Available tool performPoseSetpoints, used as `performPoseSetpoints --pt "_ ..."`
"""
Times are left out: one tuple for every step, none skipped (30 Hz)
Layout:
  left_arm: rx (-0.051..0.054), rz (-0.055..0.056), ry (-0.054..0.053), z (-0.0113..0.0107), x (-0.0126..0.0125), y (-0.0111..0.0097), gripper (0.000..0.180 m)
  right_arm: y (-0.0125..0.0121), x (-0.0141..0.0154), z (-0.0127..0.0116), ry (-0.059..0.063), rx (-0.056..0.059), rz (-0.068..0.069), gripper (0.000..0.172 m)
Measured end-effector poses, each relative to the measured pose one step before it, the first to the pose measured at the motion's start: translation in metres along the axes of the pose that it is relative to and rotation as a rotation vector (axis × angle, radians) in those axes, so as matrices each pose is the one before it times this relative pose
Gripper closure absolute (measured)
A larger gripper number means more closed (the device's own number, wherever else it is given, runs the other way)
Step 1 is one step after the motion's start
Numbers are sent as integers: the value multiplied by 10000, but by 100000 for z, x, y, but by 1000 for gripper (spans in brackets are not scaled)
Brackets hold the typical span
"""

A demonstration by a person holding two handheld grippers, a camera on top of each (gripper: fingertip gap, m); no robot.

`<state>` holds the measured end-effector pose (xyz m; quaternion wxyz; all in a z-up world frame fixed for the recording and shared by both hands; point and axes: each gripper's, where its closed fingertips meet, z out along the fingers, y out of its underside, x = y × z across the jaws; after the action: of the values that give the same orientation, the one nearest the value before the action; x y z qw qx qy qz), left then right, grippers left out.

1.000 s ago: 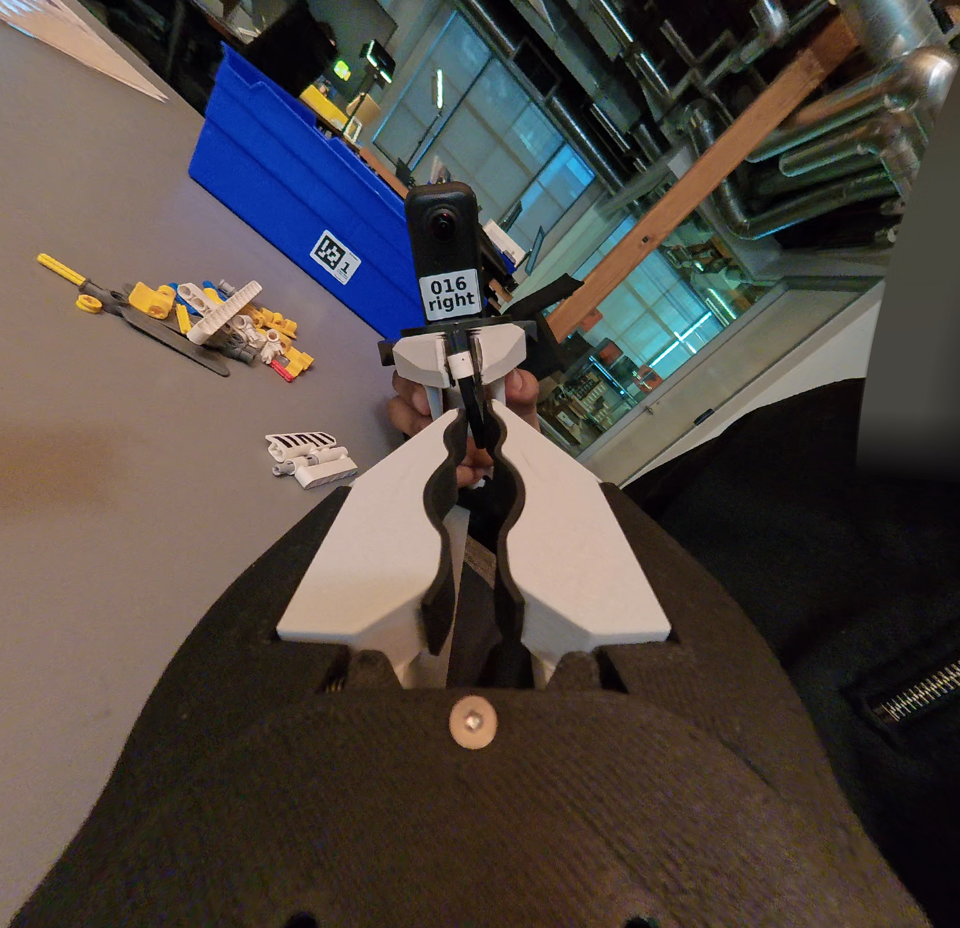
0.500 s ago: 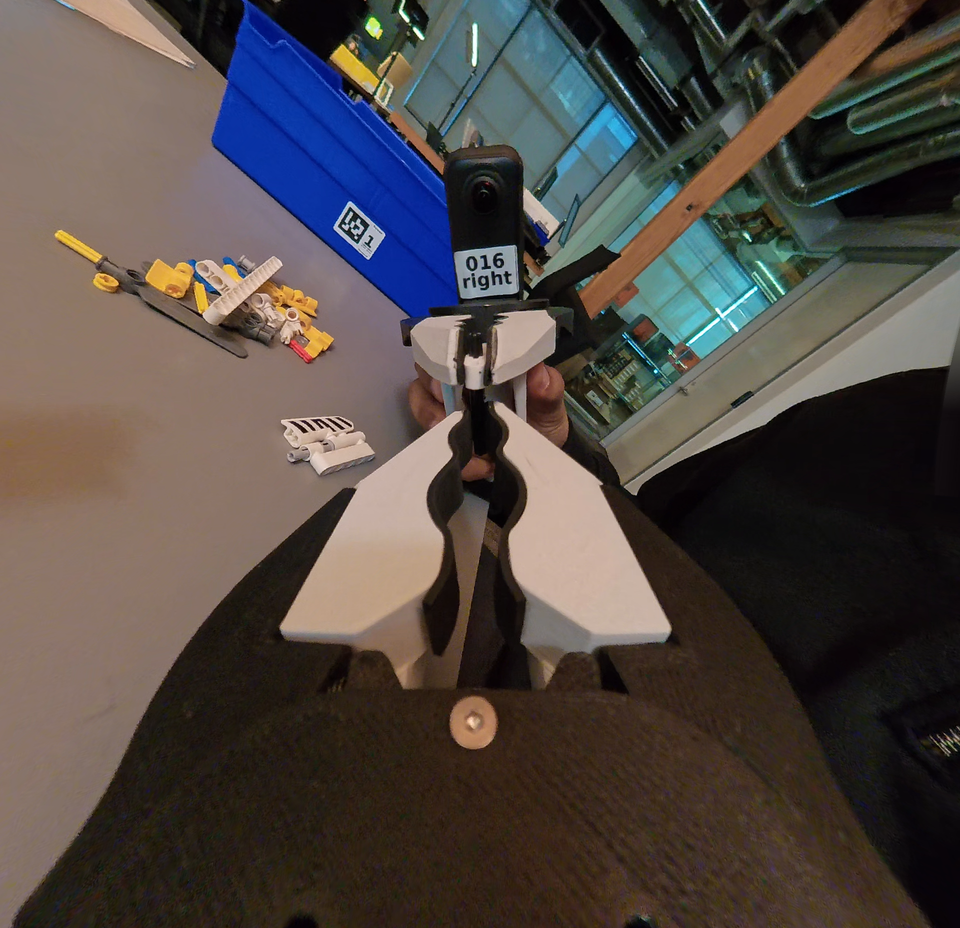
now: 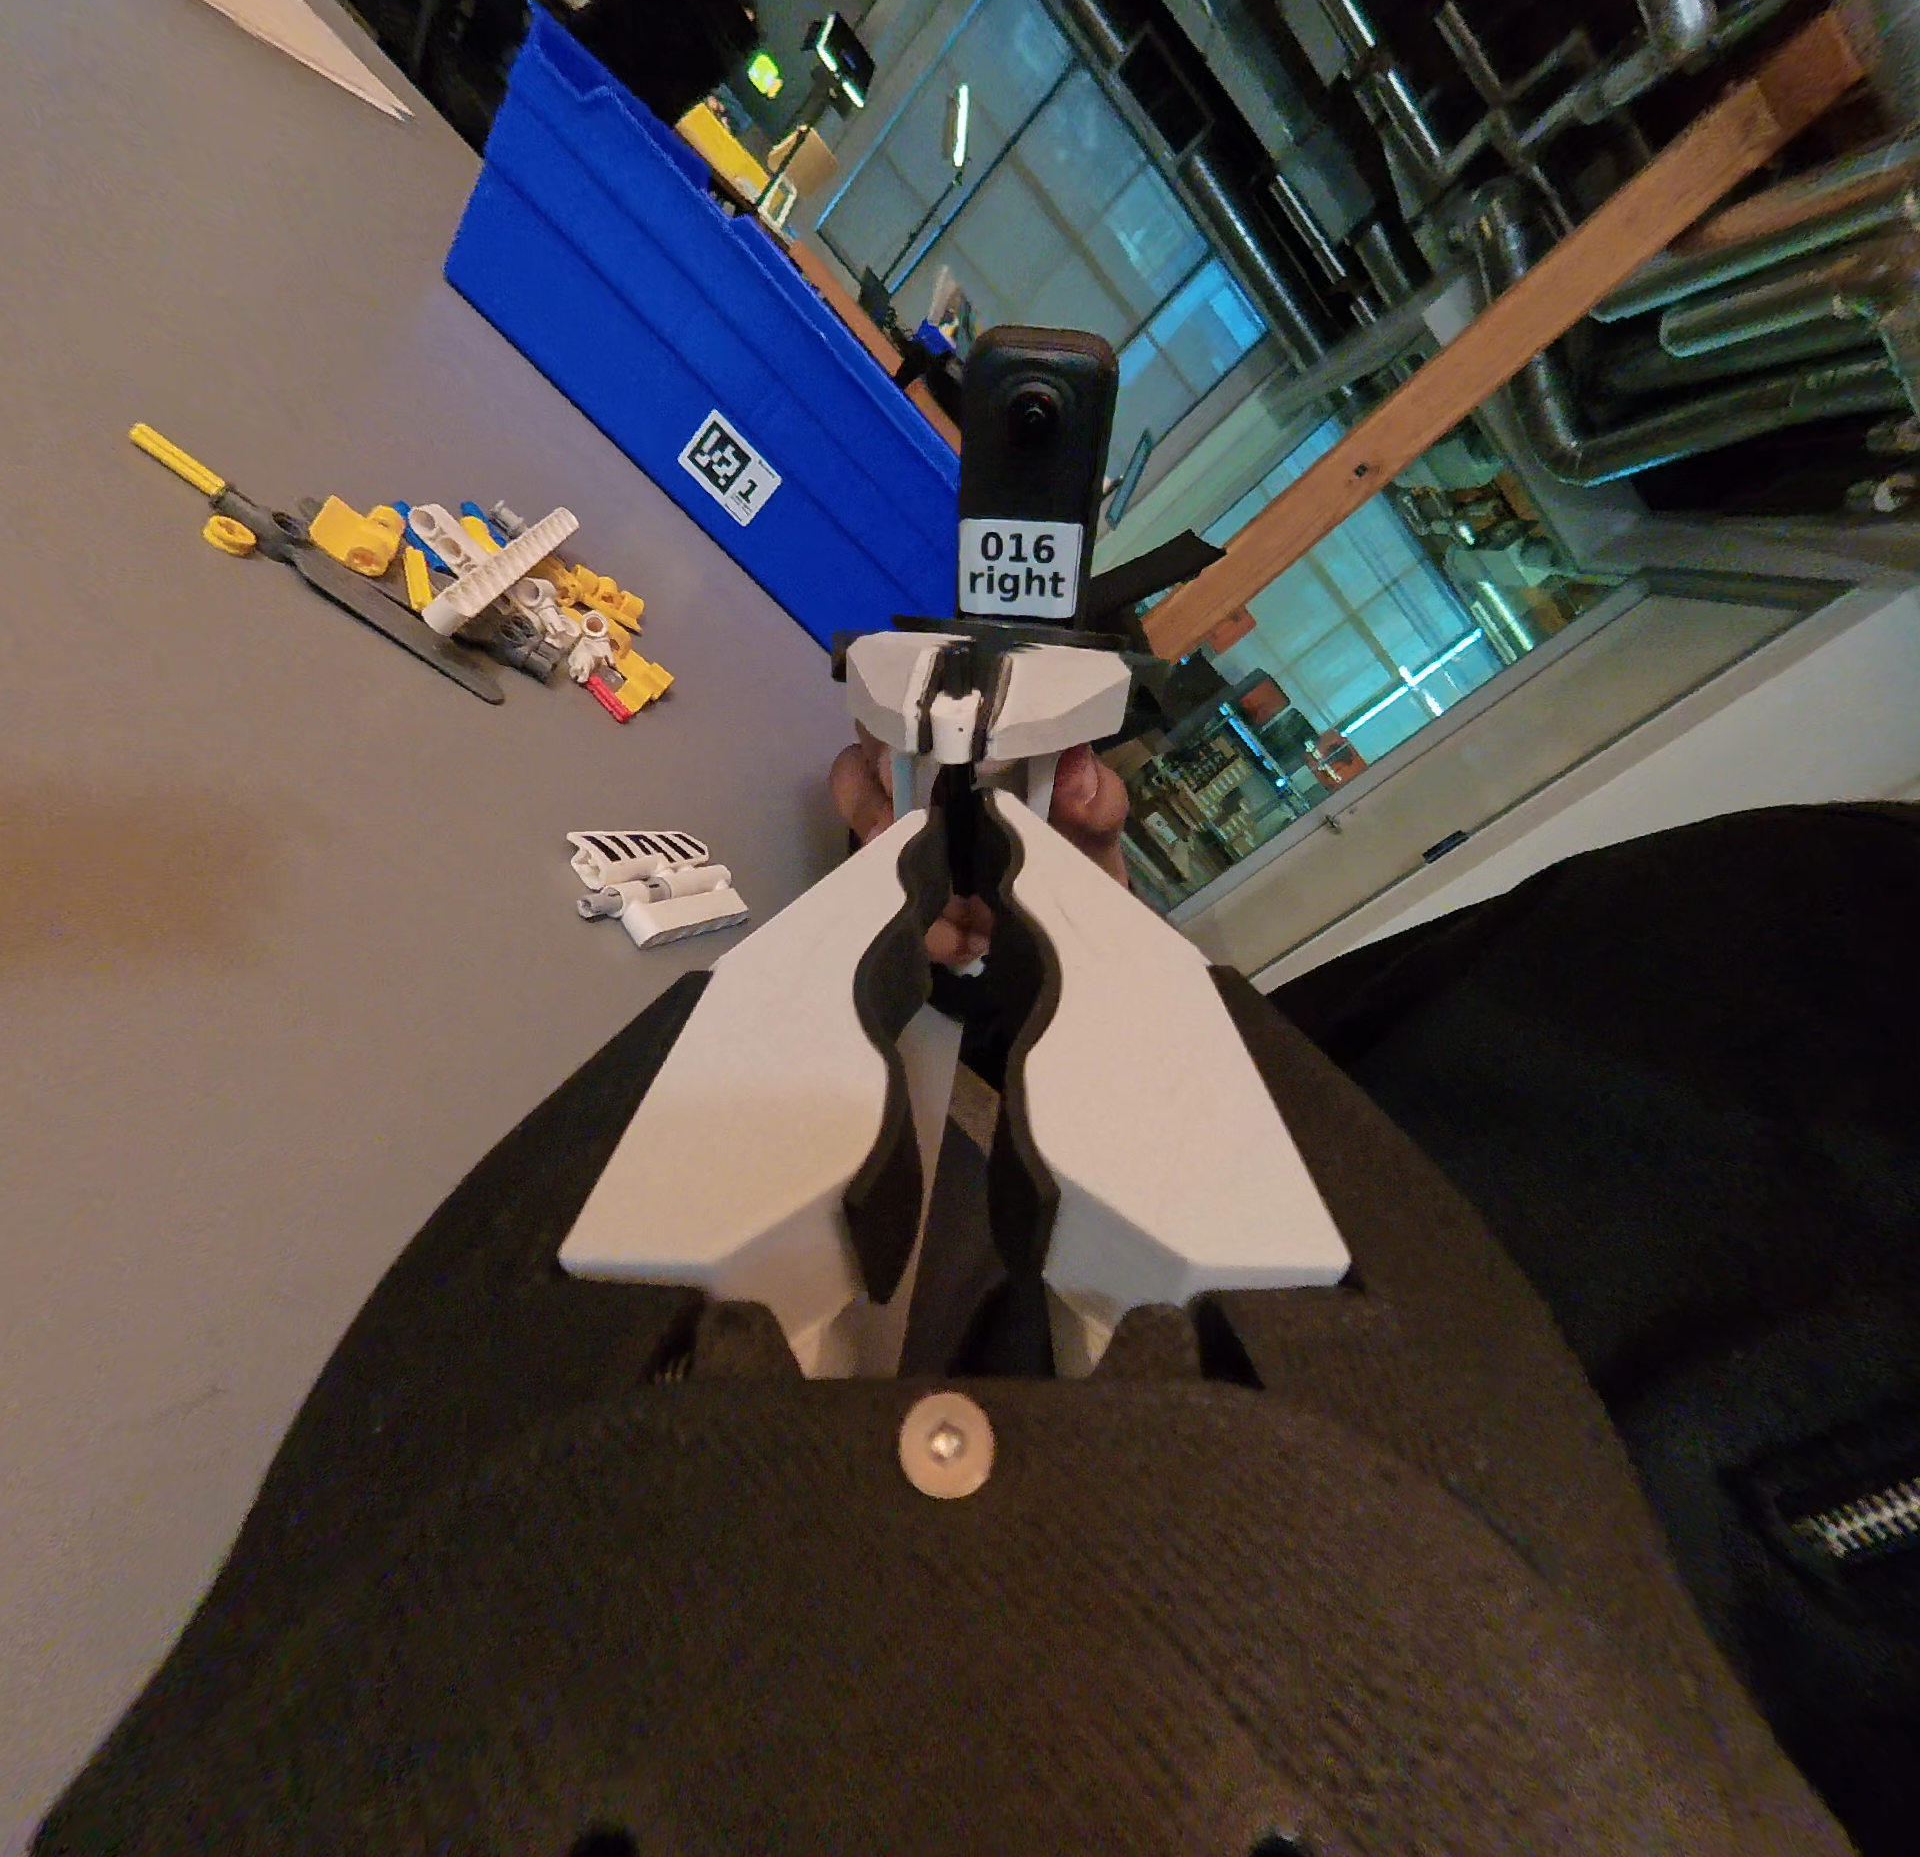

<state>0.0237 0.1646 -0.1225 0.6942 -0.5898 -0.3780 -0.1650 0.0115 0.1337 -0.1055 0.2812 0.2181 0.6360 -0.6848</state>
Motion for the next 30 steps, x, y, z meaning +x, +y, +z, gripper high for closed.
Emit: performPoseSetpoints --pt "73 -205 91 69 65 -43 177 -155 -27 -38 -50 116 31 168" --pt "64 -149 145 49 142 -63 177 -131 -17 -26 -16 112 13 168" --pt "54 -60 20 23 -12 -79 177 -139 35 -14 22 118 38 168" --pt "23 9 8 20 6 -46 177 -108 12 2 -19 113 103 168" --pt "10 -16 22 6 14 -30 176 -97 47 10 -2 101 120 168" --pt "36 -44 -2 11 -39 -67 176 -90 40 22 5 99 95 168" --pt "32 -1 23 1 14 -67 176 -89 -17 27 -38 93 104 168" --pt "39 6 57 -2 63 -57 176 -92 -56 15 -75 98 134 168" --pt "35 37 50 10 78 -58 176 -86 -87 29 -108 98 147 168" --pt "45 36 74 1 115 -54 176 -77 -98 21 -99 95 109 168" --pt "23 35 71 9 117 -32 176 -71 -132 17 -122 99 133 168" --pt "46 27 101 2 167 -62 176 -87 -136 13 -171 114 204 169" --pt "18 4 79 26 131 -13 176 -68 -97 27 -113 103 149 168" --pt "34 10 36 -2 76 -47 176 -50 -114 19 -119 66 130 168" --pt "32 -24 109 13 168 -17 175 -112 -138 3 -168 150 193 168" --pt "104 -40 86 35 173 -172 175 -141 -180 42 -205 192 223 168" --pt "-32 17 69 59 174 54 175 -706 -445 -159 -441 518 341 166" --pt "-1088 189 -116 250 -112 1809 176 -2463 -659 -1268 -812 1443 806 166" --pt "-1063 771 -304 901 314 1920 177 -2839 -228 -1757 -422 1246 550 167" --pt "-247 1010 -299 708 767 767 177 -1359 777 -1163 776 220 -649 167" --pt "541 -326 279 221 928 -544 176 279 -12 -56 659 -539 -983 168" --pt "375 -768 238 -22 118 -496 176 1081 -688 625 357 -744 -842 168" --pt "68 -143 -291 -120 -816 -88 177 929 -848 750 157 -483 -602 168" --pt "-147 56 -268 -74 -693 92 177 655 -511 636 163 -334 -486 167" --pt "-45 107 -2 -67 -24 -173 177 368 8 333 321 -278 -464 168" --pt "-170 302 -319 -72 -403 106 177 -101 298 -118 372 -105 -400 167" --pt "-126 229 -374 -78 -481 89 176 -531 332 -509 289 73 -345 167" --pt "64 227 -433 -82 -580 -233 176 -727 398 -722 292 150 -365 167" --pt "198 228 -501 -31 -697 -509 177 -751 610 -776 423 152 -428 167" --pt "179 212 -614 157 -870 -683 177 -587 715 -737 469 96 -475 167"
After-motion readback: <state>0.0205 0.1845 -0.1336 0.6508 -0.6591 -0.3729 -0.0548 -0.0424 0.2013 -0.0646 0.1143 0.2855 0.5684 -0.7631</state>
